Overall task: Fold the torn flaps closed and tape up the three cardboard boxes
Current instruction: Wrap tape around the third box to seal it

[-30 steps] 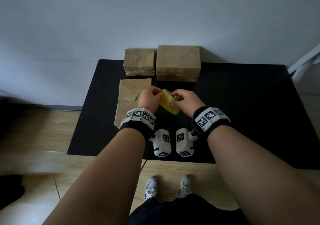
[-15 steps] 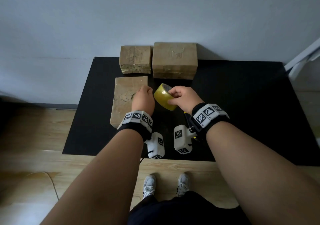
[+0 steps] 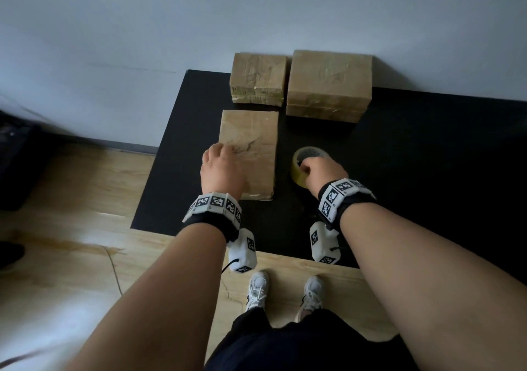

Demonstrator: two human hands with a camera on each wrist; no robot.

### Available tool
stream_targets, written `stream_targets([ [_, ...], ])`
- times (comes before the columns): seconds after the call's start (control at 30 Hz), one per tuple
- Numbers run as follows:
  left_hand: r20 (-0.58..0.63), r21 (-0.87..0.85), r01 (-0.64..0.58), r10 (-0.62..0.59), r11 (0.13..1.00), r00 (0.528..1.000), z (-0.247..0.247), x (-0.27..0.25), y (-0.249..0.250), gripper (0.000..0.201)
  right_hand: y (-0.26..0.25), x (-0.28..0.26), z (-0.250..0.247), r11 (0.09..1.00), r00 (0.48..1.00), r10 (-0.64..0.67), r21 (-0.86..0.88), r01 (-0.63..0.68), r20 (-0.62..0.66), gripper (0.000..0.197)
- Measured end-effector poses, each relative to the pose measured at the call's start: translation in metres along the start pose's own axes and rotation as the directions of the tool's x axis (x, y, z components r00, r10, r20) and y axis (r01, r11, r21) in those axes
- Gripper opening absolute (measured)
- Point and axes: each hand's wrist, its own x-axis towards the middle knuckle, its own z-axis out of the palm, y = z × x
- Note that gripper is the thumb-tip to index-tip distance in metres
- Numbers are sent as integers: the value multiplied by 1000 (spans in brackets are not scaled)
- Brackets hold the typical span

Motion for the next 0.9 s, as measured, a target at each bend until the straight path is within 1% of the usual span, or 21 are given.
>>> stream_targets([
  [0.07, 45, -57, 73, -70, 996, 997, -4, -1, -5, 47, -3, 0, 6, 1000, 1000, -9, -21, 9, 3, 38],
  [0.13, 126, -117, 190, -175, 975, 976, -7, 0, -7, 54, -6, -1, 8, 999, 1000, 7, 37, -7, -9, 38],
  [0.2, 201, -121, 262, -234, 958, 951, -10, 2, -11, 59, -12, -2, 7, 984, 994, 46, 174, -28, -100, 34],
  [0.27, 238, -98, 252, -224, 963, 945, -11, 2, -14, 58, -23, -2, 4, 959, 975, 60, 285, 2, -212, 24],
  [0.3, 241, -91, 244, -216, 966, 946, -12, 2, -15, 58, -30, -3, 3, 941, 976, 53, 338, 21, -209, 30],
  [0.37, 242, -104, 241, -211, 965, 947, -13, 1, -16, 56, -43, -6, 6, 905, 995, 15, 425, 29, -98, 46],
  [0.4, 245, -118, 244, -210, 962, 947, -13, 1, -17, 54, -49, -7, 10, 905, 999, -7, 426, 27, -48, 49],
  [0.47, 264, -154, 266, -220, 952, 939, -12, 0, -20, 50, -58, -8, 20, 920, 1000, -14, 391, 15, -5, 45],
  [0.6, 363, -207, 381, -291, 901, 885, -6, -4, -26, 56, -62, -11, 31, 910, 1000, 1, 414, -4, 7, 47],
  [0.7, 379, -181, 367, -279, 913, 882, -9, -3, -33, 55, -63, -13, 31, 907, 1000, 8, 422, -14, 14, 49],
  [0.77, 393, -158, 355, -271, 921, 879, -14, -1, -40, 58, -64, -13, 30, 911, 1000, -11, 412, 2, 19, 43],
  [0.83, 423, -137, 373, -286, 918, 860, -19, 2, -46, 64, -65, -12, 26, 917, 999, -43, 399, 31, 21, 32],
  [0.87, 435, -136, 394, -303, 909, 848, -20, 4, -48, 66, -66, -12, 24, 917, 998, -53, 397, 38, 27, 30],
  [0.9, 444, -142, 421, -323, 896, 836, -22, 7, -50, 68, -68, -12, 22, 917, 997, -64, 395, 47, 29, 32],
])
